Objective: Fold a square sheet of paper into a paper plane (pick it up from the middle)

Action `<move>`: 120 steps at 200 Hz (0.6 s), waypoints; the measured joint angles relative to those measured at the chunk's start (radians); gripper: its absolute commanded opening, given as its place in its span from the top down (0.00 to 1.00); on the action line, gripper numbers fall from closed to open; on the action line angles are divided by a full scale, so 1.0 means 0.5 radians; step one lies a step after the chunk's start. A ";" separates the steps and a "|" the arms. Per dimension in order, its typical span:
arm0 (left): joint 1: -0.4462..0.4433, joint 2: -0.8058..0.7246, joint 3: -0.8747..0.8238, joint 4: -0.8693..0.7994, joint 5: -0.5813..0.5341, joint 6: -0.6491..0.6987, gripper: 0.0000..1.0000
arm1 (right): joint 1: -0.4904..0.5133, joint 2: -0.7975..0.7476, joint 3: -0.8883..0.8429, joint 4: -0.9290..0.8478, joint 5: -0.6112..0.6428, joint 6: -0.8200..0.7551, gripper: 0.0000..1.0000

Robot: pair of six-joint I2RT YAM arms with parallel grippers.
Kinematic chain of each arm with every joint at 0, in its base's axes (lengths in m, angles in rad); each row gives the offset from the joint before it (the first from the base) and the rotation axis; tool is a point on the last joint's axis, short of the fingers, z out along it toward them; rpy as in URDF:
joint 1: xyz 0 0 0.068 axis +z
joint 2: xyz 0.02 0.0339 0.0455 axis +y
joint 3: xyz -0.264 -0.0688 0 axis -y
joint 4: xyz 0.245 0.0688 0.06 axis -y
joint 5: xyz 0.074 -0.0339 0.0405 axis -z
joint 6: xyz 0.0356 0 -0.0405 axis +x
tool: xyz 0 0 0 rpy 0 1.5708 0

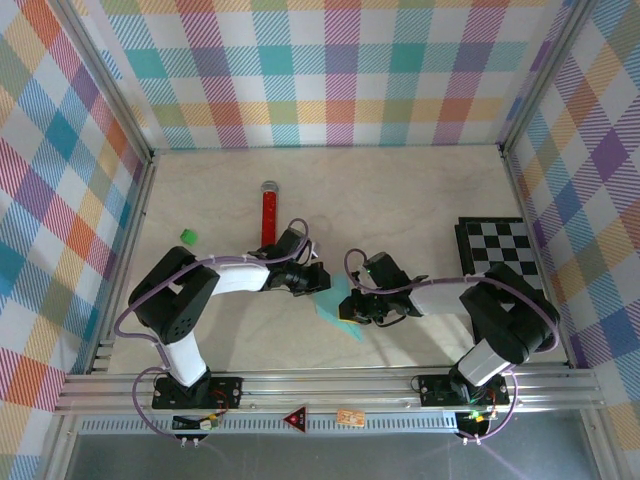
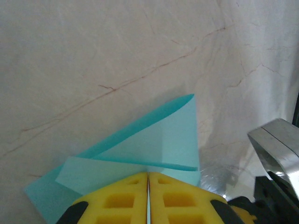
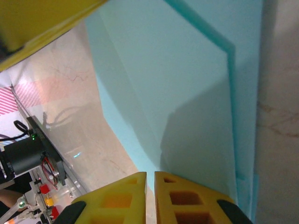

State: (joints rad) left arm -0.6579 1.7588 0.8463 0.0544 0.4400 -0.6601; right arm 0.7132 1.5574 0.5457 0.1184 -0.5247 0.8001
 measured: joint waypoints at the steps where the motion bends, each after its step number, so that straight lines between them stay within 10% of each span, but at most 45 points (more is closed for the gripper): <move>1: 0.000 0.000 0.000 0.000 -0.001 0.000 0.91 | 0.000 -0.008 0.000 -0.006 0.000 0.001 0.83; 120: 0.000 0.023 0.002 -0.017 -0.091 -0.001 0.93 | 0.018 -0.874 -0.316 -0.614 0.112 0.384 0.48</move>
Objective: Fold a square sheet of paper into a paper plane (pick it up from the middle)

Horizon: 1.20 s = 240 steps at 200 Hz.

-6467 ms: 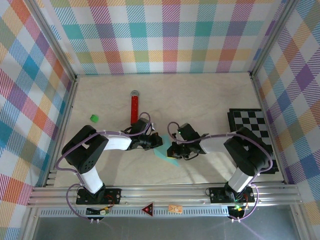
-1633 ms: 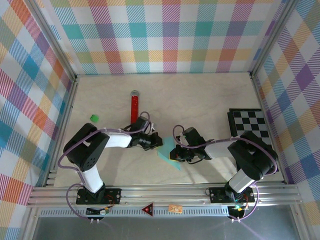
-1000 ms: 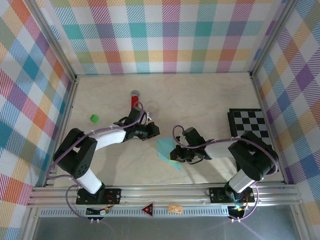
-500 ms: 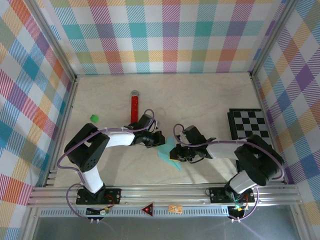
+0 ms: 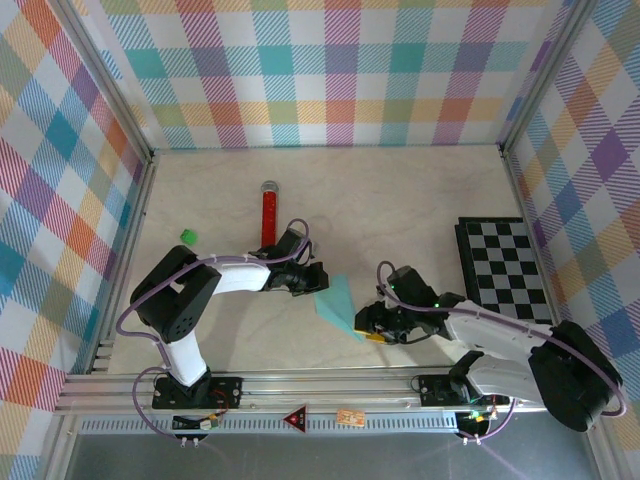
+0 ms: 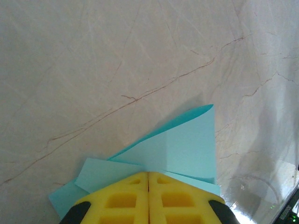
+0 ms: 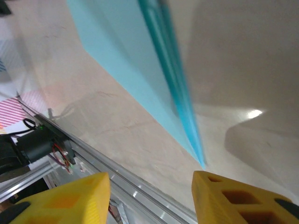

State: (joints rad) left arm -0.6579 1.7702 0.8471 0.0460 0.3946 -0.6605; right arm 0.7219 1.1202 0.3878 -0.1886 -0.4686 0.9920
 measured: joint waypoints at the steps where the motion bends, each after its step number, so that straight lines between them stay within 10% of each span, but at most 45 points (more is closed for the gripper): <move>1: 0.000 0.000 0.000 -0.003 -0.001 0.000 0.93 | 0.000 -0.004 -0.003 -0.004 -0.001 0.006 0.48; 240: -0.002 0.041 0.026 -0.021 0.076 -0.166 0.94 | 0.052 0.201 -0.014 0.262 -0.044 0.185 0.55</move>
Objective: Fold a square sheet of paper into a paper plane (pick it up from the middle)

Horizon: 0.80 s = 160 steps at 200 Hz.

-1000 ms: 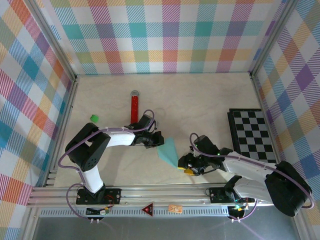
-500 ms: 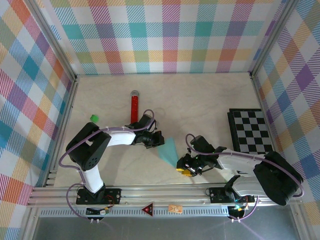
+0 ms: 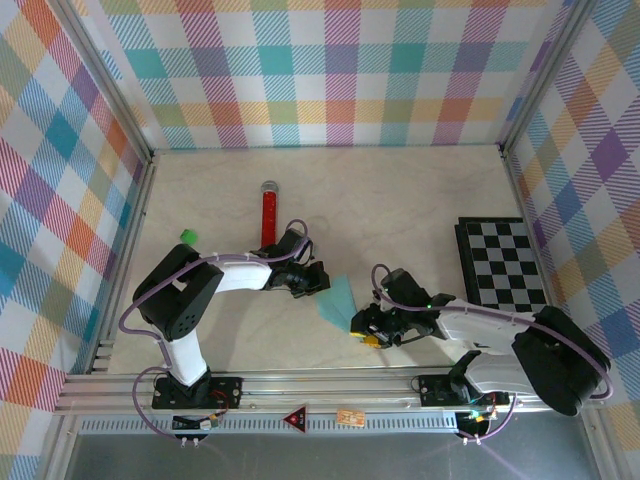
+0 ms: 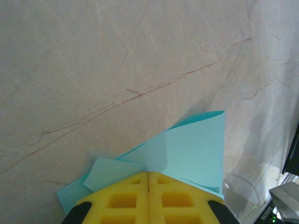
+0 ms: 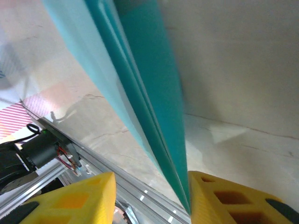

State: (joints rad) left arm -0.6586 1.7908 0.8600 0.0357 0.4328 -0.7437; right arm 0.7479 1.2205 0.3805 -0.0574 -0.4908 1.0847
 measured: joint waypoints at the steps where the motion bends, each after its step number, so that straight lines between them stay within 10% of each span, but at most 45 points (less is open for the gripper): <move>1: 0.000 0.000 0.000 0.000 0.000 0.000 0.94 | 0.000 -0.002 0.000 0.002 0.001 0.000 0.55; 99: -0.002 -0.009 0.001 -0.009 -0.015 -0.008 0.92 | 0.000 -0.048 0.000 0.109 0.050 -0.140 0.85; 160: -0.004 -0.299 0.120 -0.304 -0.208 0.072 0.69 | 0.000 -0.172 0.135 -0.144 0.089 -0.379 0.92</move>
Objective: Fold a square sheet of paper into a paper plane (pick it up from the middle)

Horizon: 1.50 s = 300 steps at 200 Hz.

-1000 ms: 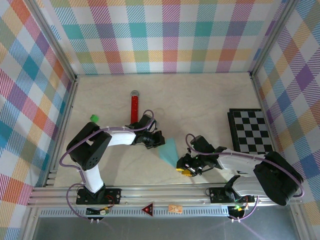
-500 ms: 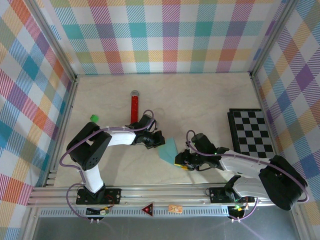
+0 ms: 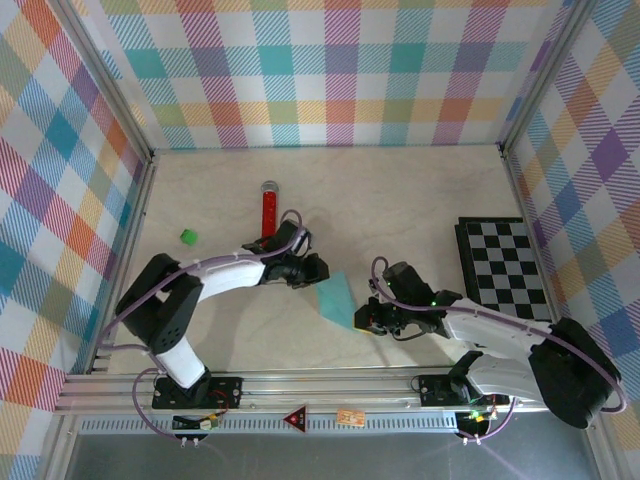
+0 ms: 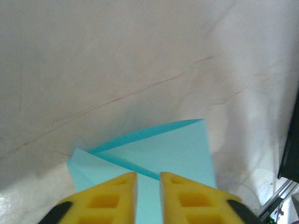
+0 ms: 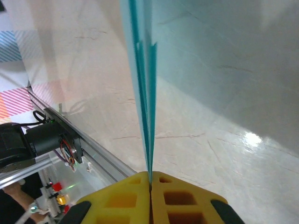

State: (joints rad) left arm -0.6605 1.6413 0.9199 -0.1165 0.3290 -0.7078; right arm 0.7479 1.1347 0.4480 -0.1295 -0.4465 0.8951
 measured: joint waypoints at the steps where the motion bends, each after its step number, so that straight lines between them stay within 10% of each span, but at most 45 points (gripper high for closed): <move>1: 0.000 -0.008 0.001 -0.002 -0.005 0.001 0.68 | 0.000 -0.002 0.004 -0.004 0.003 -0.003 0.92; 74: 0.119 -0.750 -0.283 -0.060 -0.523 -0.022 0.57 | 0.063 0.062 0.778 -0.842 0.697 -0.502 0.92; 179: 0.750 -1.129 -0.560 -0.269 -0.574 0.035 0.51 | 0.580 1.048 1.601 -1.949 2.151 -0.632 0.91; 237: 0.882 -1.211 -0.662 -0.345 -0.549 0.049 0.49 | 0.924 1.601 1.817 -1.879 2.297 -0.745 0.86; 300: 0.900 -1.209 -0.668 -0.346 -0.520 0.050 0.48 | 0.922 1.453 1.702 -1.506 1.944 -0.906 0.64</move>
State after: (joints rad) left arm -0.2108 1.0367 0.5861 -0.2897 0.0689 -0.6830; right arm 1.2091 1.8614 1.2991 -0.8825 0.5255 0.4423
